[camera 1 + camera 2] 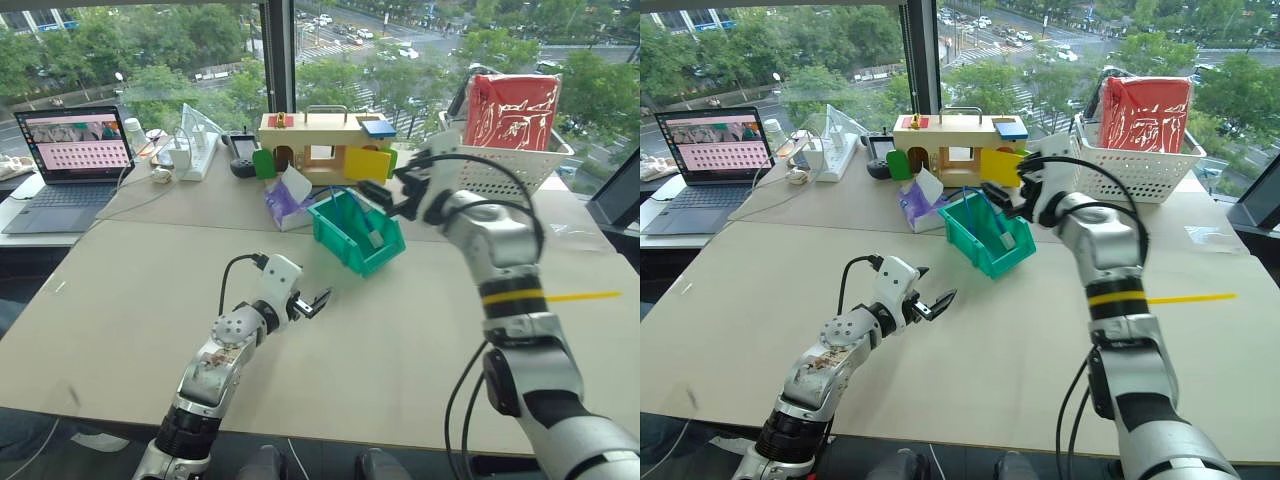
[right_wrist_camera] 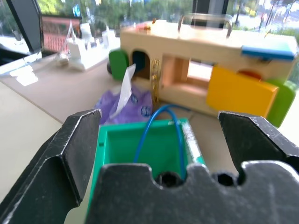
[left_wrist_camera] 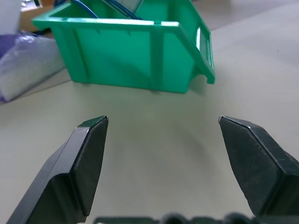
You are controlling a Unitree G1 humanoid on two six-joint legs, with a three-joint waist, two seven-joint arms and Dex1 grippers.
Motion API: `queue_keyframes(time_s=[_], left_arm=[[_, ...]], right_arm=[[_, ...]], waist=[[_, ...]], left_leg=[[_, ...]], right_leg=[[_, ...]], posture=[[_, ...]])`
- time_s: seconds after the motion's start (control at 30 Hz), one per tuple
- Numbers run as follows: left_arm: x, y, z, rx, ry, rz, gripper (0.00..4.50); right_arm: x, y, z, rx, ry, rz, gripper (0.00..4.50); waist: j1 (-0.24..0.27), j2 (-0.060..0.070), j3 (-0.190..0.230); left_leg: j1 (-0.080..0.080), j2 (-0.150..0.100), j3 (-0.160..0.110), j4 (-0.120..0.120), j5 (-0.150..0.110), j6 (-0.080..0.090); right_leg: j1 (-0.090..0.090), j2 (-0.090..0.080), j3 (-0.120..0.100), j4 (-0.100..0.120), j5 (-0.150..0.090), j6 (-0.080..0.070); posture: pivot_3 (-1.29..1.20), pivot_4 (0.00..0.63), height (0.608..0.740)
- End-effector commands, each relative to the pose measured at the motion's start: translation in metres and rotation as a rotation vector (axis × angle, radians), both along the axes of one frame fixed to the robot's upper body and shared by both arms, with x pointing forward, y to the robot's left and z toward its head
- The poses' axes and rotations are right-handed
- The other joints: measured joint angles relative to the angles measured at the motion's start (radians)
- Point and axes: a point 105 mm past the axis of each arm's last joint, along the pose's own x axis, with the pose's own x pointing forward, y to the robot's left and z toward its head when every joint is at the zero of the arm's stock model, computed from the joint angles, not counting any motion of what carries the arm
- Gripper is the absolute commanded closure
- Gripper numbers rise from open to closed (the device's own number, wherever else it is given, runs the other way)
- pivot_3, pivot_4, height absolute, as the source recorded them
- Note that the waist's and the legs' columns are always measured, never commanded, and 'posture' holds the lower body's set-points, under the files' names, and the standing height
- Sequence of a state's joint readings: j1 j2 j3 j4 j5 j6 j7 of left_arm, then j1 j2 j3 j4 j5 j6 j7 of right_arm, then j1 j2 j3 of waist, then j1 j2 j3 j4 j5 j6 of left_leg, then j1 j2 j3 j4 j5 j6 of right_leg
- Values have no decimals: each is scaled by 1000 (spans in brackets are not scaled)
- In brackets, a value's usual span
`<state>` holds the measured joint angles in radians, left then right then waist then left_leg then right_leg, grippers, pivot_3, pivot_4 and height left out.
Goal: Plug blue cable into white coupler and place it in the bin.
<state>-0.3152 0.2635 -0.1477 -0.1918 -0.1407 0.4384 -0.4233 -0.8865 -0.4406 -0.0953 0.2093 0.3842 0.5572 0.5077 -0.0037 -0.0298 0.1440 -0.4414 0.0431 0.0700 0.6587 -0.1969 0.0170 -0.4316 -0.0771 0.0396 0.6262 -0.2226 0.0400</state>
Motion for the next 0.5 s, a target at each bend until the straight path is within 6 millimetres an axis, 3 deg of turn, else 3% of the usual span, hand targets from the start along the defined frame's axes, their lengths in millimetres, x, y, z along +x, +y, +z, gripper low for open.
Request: queue_keyframes(time_s=[0.03, 0.13, 0.23, 0.3, 0.5], left_arm=[[3, 9, 20, -41, -77, -53, 439], [9, 22, 25, -32, -94, -70, 439], [18, 37, 24, -42, -81, -64, 439], [21, 41, 20, -54, -77, -64, 439], [28, 58, 1, -67, -59, 25, 439]], right_arm=[[-43, -19, -4, -39, -84, 54, 39], [-77, -35, -38, -178, -68, 71, 39], [-103, -53, -99, -282, 69, 26, 39], [-113, -57, -123, -287, 148, 17, 39], [-104, -61, -117, -147, 99, -89, 39]], waist=[[1, 0, 0], [9, 0, 0], [10, 0, 0], [5, 0, 0], [-18, -2, 1]], left_leg=[[0, 0, 0, 0, 0, 0], [0, 0, -2, 0, 0, 0], [0, -1, -3, 0, 0, 0], [2, -1, -2, 1, 0, 0], [8, 1, -1, 2, 3, 1]], right_leg=[[0, 0, 0, 1, 0, 0], [2, 1, -3, 0, 0, 0], [2, 1, -2, -1, -1, 0], [3, 1, -2, -1, -1, 0], [7, 2, 1, 0, 0, 3]], posture=[[0, 150, 730], [0, 150, 730], [0, 150, 730], [0, 150, 730], [0, 150, 730]])
